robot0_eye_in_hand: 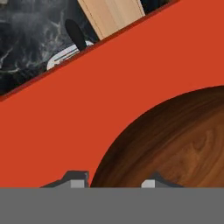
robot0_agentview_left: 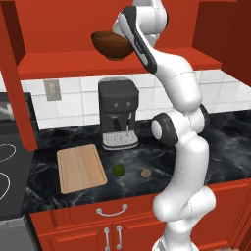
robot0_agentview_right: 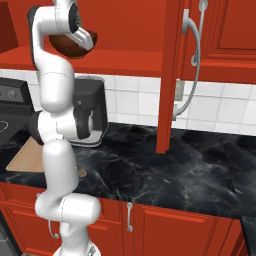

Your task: Open the cabinet. Place the bowl and condiment on the counter. Then place the lime and garlic on the cutting board.

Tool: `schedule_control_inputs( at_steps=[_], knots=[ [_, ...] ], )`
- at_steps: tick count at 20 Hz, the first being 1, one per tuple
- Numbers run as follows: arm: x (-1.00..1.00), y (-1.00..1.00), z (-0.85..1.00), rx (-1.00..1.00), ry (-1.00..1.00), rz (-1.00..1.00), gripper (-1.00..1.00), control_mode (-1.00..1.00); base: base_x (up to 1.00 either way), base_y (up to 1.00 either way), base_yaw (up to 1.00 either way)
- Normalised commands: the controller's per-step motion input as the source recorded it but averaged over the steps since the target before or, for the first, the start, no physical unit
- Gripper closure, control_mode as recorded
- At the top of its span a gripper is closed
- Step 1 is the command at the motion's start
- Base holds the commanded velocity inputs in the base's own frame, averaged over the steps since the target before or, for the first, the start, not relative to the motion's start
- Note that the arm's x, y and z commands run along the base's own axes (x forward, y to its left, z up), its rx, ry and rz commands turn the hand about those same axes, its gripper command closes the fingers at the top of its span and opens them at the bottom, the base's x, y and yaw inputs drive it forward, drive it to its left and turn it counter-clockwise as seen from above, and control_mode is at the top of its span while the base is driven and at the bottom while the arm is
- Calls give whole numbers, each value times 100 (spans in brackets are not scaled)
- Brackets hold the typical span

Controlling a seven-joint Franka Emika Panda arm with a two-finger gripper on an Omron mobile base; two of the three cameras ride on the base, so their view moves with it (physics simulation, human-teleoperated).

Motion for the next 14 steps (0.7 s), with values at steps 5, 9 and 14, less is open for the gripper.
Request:
schedule_control_inputs(
  at_steps=[5, 9, 14],
  knots=[
    [-70, -9, 0, 0, 1, -1, 100, -100, 0, 0, 0],
    [-97, -18, 0, 0, 0, -3, 100, -100, 0, 0, 0],
    [-100, -22, 0, 0, 0, -5, 100, -100, 0, 0, 0]
  ],
)
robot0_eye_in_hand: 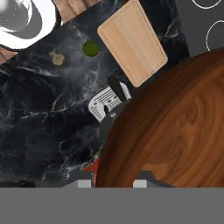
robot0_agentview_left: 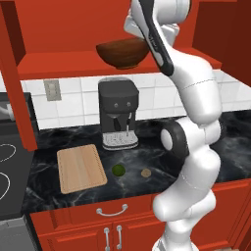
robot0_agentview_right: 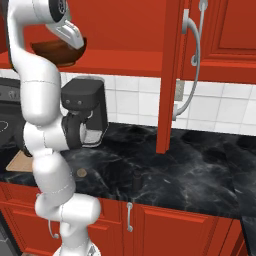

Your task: Open the cabinet. Place the bowl and condiment on the counter. Then place the lime and garlic on the cutting board.

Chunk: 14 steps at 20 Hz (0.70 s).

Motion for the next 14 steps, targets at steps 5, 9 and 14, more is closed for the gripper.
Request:
schedule_control_inputs(
  at_steps=[5, 9, 14],
  knots=[
    [-100, -31, 0, 2, 0, -7, 100, -100, 0, 0, 0],
    [-100, -16, 0, 10, -4, -11, 100, -100, 0, 0, 0],
    [-95, 0, -4, 14, -22, -12, 100, -100, 0, 0, 0]
  ],
)
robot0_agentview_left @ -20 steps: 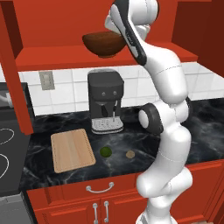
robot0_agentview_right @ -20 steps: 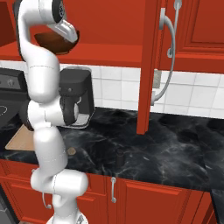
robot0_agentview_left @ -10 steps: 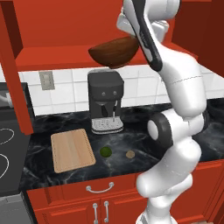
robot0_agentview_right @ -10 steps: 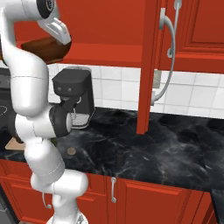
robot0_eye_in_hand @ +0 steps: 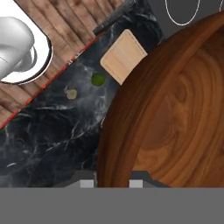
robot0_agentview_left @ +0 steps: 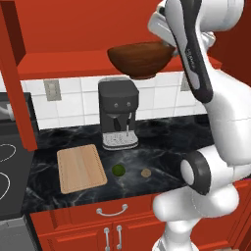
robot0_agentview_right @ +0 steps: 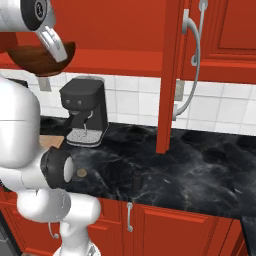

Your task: Open the cabinet. Place the bowl and condiment on the counter. Then place the lime and garlic on the cutting board.

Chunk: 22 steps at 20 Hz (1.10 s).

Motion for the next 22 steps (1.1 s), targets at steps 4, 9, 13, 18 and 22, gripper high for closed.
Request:
schedule_control_inputs(
  at_steps=[4, 9, 13, 18, 22],
  knots=[
    [-83, 0, -5, 12, -28, -13, 100, -100, 0, 0, 0],
    [-92, -1, -12, 5, -26, -11, 100, -100, 0, 0, 0],
    [-62, -11, -4, 5, -11, -3, 100, -100, 0, 0, 0],
    [-20, -15, 0, 3, -8, 0, 100, -100, 0, 0, 0],
    [-14, -23, 0, 0, -4, 0, 100, -100, 0, 0, 0]
  ],
)
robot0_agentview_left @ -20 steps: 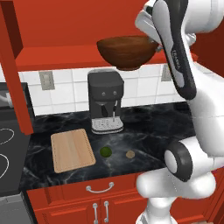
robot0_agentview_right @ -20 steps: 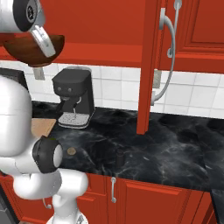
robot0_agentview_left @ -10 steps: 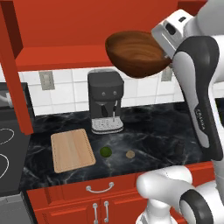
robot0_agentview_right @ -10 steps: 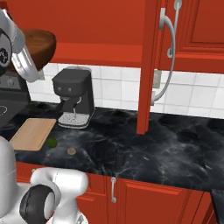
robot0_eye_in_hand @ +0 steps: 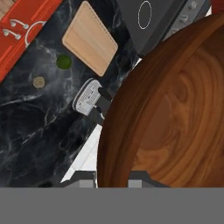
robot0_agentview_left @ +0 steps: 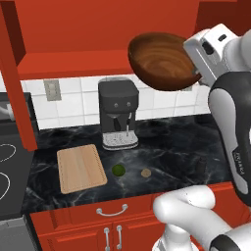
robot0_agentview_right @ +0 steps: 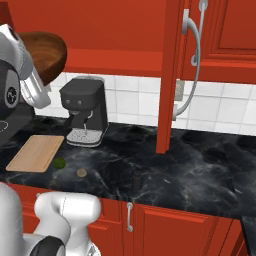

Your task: Open the cabinet. Place the bowl and condiment on the counter. Then place the lime and garlic on the cutting board.

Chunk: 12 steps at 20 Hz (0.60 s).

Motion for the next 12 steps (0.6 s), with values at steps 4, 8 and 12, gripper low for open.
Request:
schedule_control_inputs(
  at_steps=[4, 8, 12],
  knots=[
    [-45, -24, 2, 0, -4, 0, 100, -100, 0, 0, 0],
    [-79, -24, 3, 0, -4, 0, 100, -100, 0, 0, 0],
    [-66, -22, 0, 0, 0, 0, 100, -100, 0, 0, 0]
  ],
)
